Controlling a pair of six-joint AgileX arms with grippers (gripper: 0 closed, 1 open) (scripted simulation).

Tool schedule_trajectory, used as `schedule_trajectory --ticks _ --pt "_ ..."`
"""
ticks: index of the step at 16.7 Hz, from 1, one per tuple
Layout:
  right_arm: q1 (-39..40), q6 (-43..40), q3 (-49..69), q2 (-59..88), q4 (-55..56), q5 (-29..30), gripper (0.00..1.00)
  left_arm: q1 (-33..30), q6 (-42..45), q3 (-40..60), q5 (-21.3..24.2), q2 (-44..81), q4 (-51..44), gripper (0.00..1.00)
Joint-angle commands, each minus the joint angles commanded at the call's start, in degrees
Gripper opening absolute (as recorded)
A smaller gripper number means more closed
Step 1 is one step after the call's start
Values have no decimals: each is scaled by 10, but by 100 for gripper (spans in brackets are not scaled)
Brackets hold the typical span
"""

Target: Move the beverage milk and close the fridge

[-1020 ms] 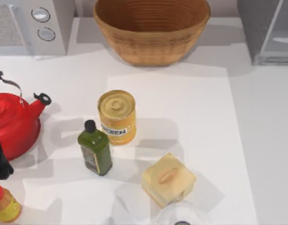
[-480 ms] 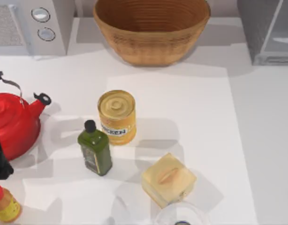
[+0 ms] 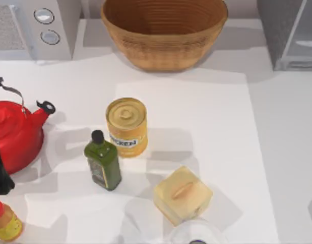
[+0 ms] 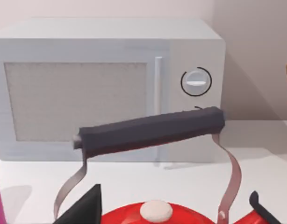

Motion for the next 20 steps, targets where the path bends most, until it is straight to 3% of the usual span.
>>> schedule_trajectory --ticks 5,9,16,20 --pt "-173 -191 63 194 0 -89 100 0 0 0 0 0 0 100" --pt "-237 -261 86 265 0 -122 100 0 0 0 0 0 0 100" --pt "-233 -257 85 268 6 -121 100 0 0 0 0 0 0 100" --pt "-177 -173 83 271 82 -108 100 0 0 0 0 0 0 100"
